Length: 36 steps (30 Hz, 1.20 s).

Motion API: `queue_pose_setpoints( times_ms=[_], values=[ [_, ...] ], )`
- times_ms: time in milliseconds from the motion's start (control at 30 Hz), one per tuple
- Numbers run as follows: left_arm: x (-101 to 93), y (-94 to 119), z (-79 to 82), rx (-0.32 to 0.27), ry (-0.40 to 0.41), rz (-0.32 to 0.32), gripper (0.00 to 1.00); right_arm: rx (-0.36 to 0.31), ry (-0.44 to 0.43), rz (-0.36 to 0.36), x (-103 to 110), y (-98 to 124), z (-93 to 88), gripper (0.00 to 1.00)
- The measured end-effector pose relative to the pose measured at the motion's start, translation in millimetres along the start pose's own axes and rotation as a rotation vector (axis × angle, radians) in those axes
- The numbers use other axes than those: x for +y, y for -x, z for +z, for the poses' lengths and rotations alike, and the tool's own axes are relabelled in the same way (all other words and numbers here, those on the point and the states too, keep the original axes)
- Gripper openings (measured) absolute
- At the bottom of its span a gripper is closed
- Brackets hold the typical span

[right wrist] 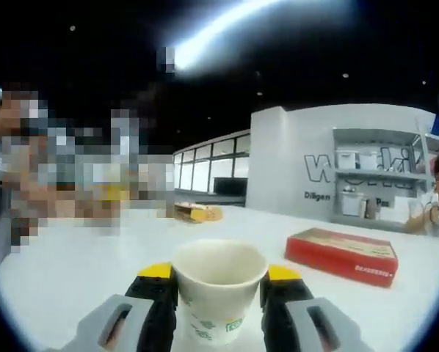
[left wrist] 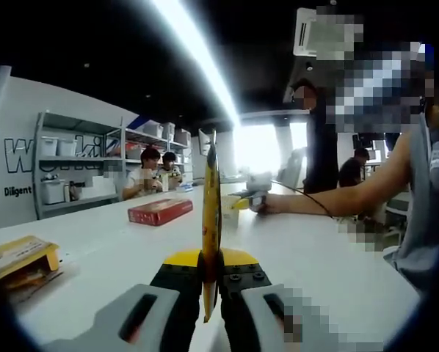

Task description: Tear open the coffee pouch, take out the coffee, and pour the coffee from the pouch into the cup

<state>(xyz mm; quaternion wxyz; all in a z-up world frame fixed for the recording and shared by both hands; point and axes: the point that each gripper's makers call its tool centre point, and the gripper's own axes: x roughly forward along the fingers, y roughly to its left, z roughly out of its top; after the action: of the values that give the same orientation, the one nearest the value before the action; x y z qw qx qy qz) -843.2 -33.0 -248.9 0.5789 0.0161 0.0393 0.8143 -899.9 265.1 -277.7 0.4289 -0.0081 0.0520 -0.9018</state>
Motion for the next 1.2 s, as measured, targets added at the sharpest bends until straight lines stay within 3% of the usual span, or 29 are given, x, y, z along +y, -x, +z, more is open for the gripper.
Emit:
queue_pose_setpoints(
  times_ms=[200,400,733,900,1200],
  values=[
    [-2.9,-1,-0.3,0.002,-0.002,-0.009,0.1,-0.004,0.006,0.051,16,-10,2.0,0.45],
    [-3.8,-2,0.2,0.001,-0.004,-0.012,0.1,-0.004,0.006,0.071,17,-11,2.5,0.45],
    [-4.5,-1,-0.7,0.006,-0.008,-0.015,0.1,-0.001,0.006,0.159,44,-31,4.3,0.45],
    [-3.9,-1,-1.8,0.008,-0.01,-0.012,0.1,-0.009,0.014,0.24,68,-44,6.7,0.45],
    [1.0,2,0.2,0.005,-0.019,0.004,0.1,-0.018,0.01,0.321,94,-52,10.6,0.45]
  ],
)
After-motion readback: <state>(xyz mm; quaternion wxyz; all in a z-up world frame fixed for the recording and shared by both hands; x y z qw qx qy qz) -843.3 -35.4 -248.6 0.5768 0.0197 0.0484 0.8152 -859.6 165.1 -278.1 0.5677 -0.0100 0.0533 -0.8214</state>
